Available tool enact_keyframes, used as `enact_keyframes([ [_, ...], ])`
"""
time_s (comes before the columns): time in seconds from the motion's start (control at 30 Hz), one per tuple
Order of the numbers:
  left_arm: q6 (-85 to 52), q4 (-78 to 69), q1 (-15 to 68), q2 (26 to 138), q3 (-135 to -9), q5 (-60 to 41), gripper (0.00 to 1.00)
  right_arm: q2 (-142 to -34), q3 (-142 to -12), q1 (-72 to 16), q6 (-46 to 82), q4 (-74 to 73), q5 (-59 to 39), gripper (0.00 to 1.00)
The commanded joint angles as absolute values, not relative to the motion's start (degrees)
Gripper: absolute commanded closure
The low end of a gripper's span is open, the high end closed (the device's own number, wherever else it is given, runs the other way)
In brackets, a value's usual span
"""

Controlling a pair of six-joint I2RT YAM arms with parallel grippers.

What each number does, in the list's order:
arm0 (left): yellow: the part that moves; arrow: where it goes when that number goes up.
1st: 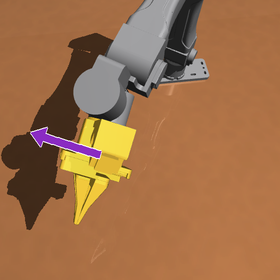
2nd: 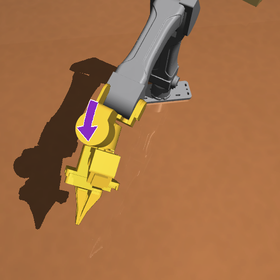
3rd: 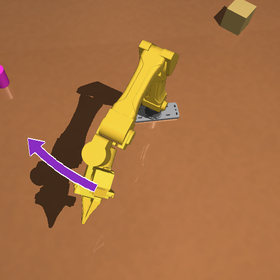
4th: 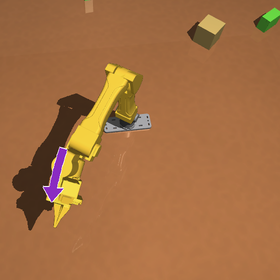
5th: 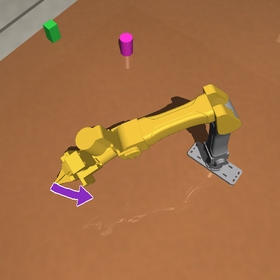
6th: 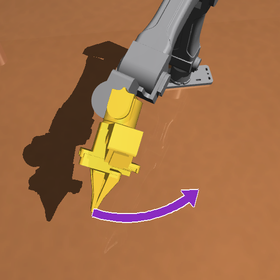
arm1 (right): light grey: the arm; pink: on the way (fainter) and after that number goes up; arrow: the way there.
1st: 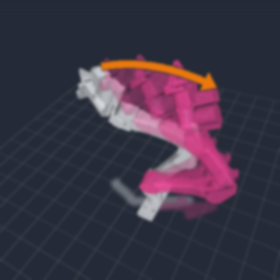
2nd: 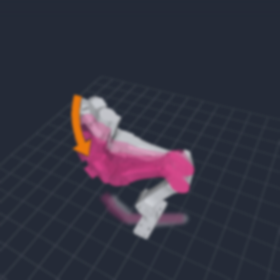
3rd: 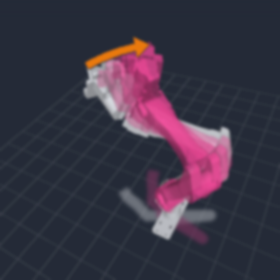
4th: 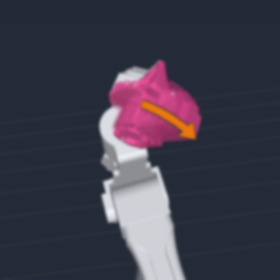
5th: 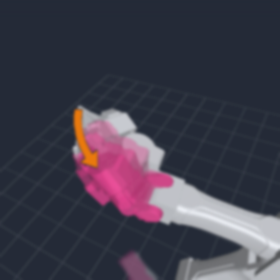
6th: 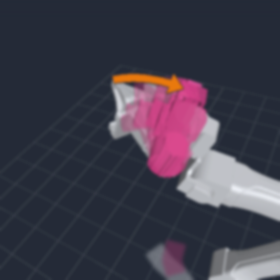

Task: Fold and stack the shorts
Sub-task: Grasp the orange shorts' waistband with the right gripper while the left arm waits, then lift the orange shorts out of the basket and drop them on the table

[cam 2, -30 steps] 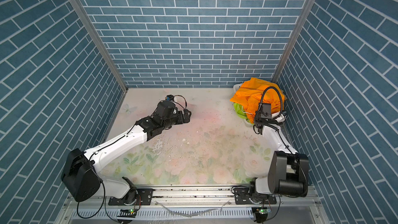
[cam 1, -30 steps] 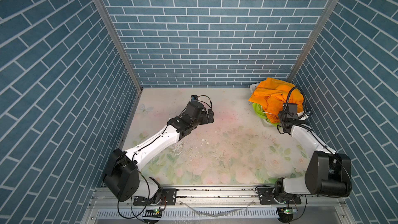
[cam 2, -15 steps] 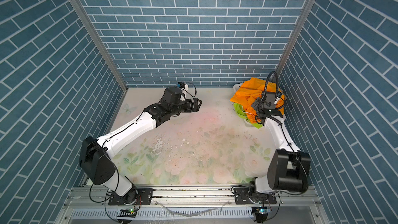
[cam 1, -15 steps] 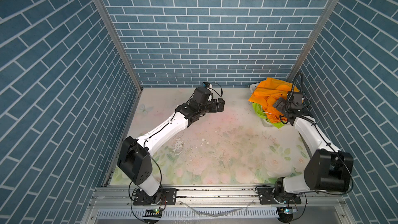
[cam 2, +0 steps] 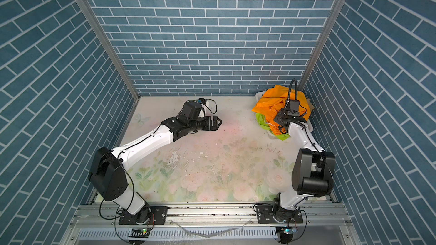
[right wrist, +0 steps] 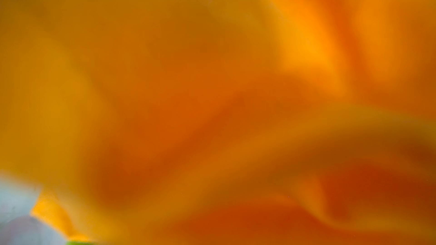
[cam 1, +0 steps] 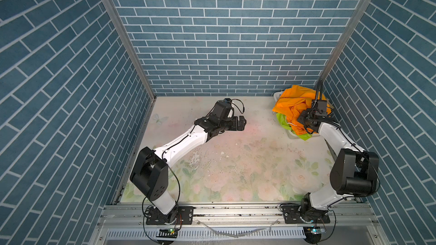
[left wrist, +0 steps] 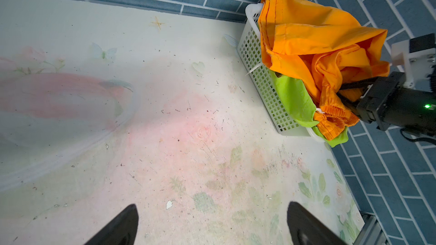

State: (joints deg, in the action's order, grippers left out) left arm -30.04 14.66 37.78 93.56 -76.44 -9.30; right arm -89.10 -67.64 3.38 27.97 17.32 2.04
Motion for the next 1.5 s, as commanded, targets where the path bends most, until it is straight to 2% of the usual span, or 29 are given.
enact_keyframes([
  [0.0, -28.8, 15.9, 37.9, 91.8, -77.6, -9.1, 0.00, -83.4, -71.5, 3.1, 25.1, 21.9, 0.8, 0.95],
  [0.07, -28.8, 16.6, 37.8, 91.5, -78.3, -9.1, 0.00, -81.8, -74.7, 3.0, 24.6, 23.8, 0.5, 0.99],
  [0.23, -29.2, 16.2, 37.1, 88.2, -77.5, -7.4, 0.00, -80.5, -84.1, 1.6, 24.5, 25.1, -2.0, 0.97],
  [0.3, -29.7, 16.2, 36.5, 86.5, -77.1, -6.9, 0.00, -81.7, -89.1, -0.7, 25.3, 26.3, -3.1, 1.00],
  [0.4, -30.6, 16.2, 34.8, 83.4, -75.7, -5.0, 0.00, -84.0, -97.4, -9.6, 25.9, 28.2, -6.1, 1.00],
  [0.53, -32.5, 15.5, 30.3, 78.8, -73.0, -6.0, 0.00, -87.6, -105.5, -22.9, 26.2, 25.5, -18.8, 1.00],
  [0.6, -33.1, 16.3, 27.9, 75.8, -71.7, -5.9, 0.00, -89.1, -107.1, -27.2, 26.5, 25.0, -21.1, 1.00],
  [0.63, -33.3, 16.8, 26.9, 74.3, -71.0, -5.5, 0.00, -89.7, -106.4, -27.5, 27.4, 24.3, -21.6, 0.94],
  [0.7, -34.0, 17.6, 24.6, 70.8, -69.1, -4.5, 0.00, -92.3, -104.5, -27.2, 27.5, 25.3, -21.2, 0.64],
  [0.77, -34.7, 17.6, 22.3, 67.7, -66.6, -4.4, 0.00, -95.7, -104.2, -26.5, 25.8, 31.0, -17.2, 0.45],
  [0.8, -34.8, 17.7, 21.3, 66.4, -65.6, -4.4, 0.00, -97.0, -102.9, -25.8, 25.7, 32.7, -15.5, 0.39],
  [0.93, -34.8, 19.3, 18.6, 64.3, -63.0, -5.4, 0.00, -96.7, -91.9, -23.6, 27.7, 30.5, -14.9, 0.29],
  [1.13, -35.0, 19.6, 18.0, 65.6, -59.4, -9.6, 0.00, -93.7, -77.1, -25.8, 23.9, 27.1, -17.1, 0.14],
  [1.33, -36.3, 19.1, 18.1, 69.9, -56.5, -14.3, 0.00, -92.6, -63.4, -30.6, 21.1, 20.4, -20.6, 0.12],
  [1.47, -39.2, 15.6, 18.2, 70.5, -53.1, -16.3, 0.00, -95.6, -60.2, -34.2, 20.8, 18.3, -18.5, 0.12],
])
